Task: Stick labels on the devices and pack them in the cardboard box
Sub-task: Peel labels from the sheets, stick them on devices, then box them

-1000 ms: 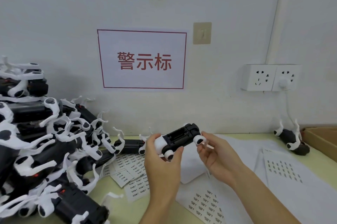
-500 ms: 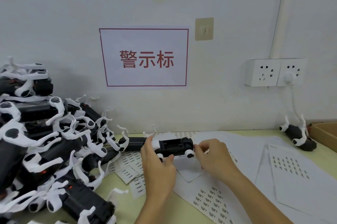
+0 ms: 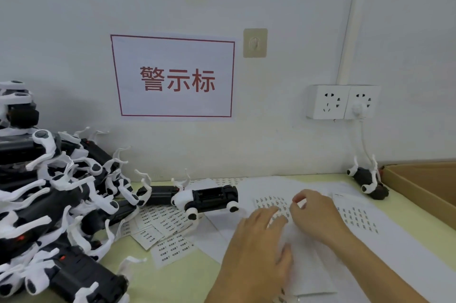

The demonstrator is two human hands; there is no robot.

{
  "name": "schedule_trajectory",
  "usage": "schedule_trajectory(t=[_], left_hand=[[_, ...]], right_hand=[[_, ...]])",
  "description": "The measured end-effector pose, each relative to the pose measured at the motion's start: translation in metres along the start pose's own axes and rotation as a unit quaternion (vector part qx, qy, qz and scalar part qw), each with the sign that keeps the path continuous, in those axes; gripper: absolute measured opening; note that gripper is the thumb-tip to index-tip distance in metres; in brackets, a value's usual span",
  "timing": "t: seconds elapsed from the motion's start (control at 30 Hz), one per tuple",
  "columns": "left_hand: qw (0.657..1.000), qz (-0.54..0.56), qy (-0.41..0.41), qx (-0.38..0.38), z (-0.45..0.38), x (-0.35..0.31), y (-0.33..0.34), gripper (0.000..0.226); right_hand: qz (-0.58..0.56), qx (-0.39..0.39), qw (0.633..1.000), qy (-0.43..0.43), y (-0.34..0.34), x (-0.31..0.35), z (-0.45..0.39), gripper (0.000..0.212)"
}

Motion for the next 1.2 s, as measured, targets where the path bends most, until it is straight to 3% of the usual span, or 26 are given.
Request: schedule_trajectory(t=[0.07, 0.13, 0.33, 0.47, 0.57, 0.67, 0.8, 0.93, 1.07, 1.2], left_hand=[[0.997, -0.009, -0.030, 0.077, 0.003, 0.000, 0.018, 0.062], [0.993, -0.024, -0.035, 0.106, 0.004, 0.001, 0.025, 0.062], [0.993, -0.002, 0.024, 0.113, 0.008, -0.006, 0.022, 0.055], [0.992, 0.032, 0.062, 0.103, 0.010, -0.018, 0.013, 0.052], [0.988, 0.059, 0.053, 0.129, 0.007, -0.028, 0.010, 0.051], [0.984, 0.106, 0.010, 0.142, 0.008, -0.027, 0.012, 0.048], [0.976, 0.202, -0.040, 0.062, 0.004, -0.019, 0.009, 0.032], [0.962, 0.229, -0.120, -0.091, -0.002, -0.016, 0.003, 0.042], [0.882, 0.351, -0.261, -0.173, 0.006, -0.006, 0.003, 0.040], [0.827, 0.434, -0.311, -0.177, 0.011, 0.005, 0.003, 0.044]], right_hand=[[0.043, 0.004, 0.999, -0.008, 0.000, -0.017, 0.011, 0.035], [0.023, 0.007, 1.000, -0.019, -0.001, -0.027, 0.022, 0.041], [-0.080, 0.025, 0.996, -0.008, -0.007, -0.034, 0.047, 0.054], [-0.010, 0.005, 1.000, -0.006, -0.010, -0.033, 0.065, 0.057], [0.015, -0.002, 1.000, -0.002, -0.011, -0.034, 0.073, 0.053], [-0.036, 0.001, 0.999, 0.027, -0.013, -0.041, 0.074, 0.065], [-0.150, -0.006, 0.988, 0.044, -0.016, -0.043, 0.074, 0.062], [-0.272, 0.001, 0.961, 0.054, -0.019, -0.042, 0.075, 0.047], [-0.371, 0.022, 0.926, 0.065, -0.019, -0.043, 0.084, 0.033], [-0.408, 0.022, 0.911, 0.055, -0.017, -0.043, 0.086, 0.026]])
Point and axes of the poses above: each hand's wrist, its own z-axis away from the middle knuckle, its own y-axis out of the palm, x = y × z, the point moved 4 cm from there along -z, towards the middle knuckle, and after that the axes turned 5 degrees about y, right-handed, at the moved point
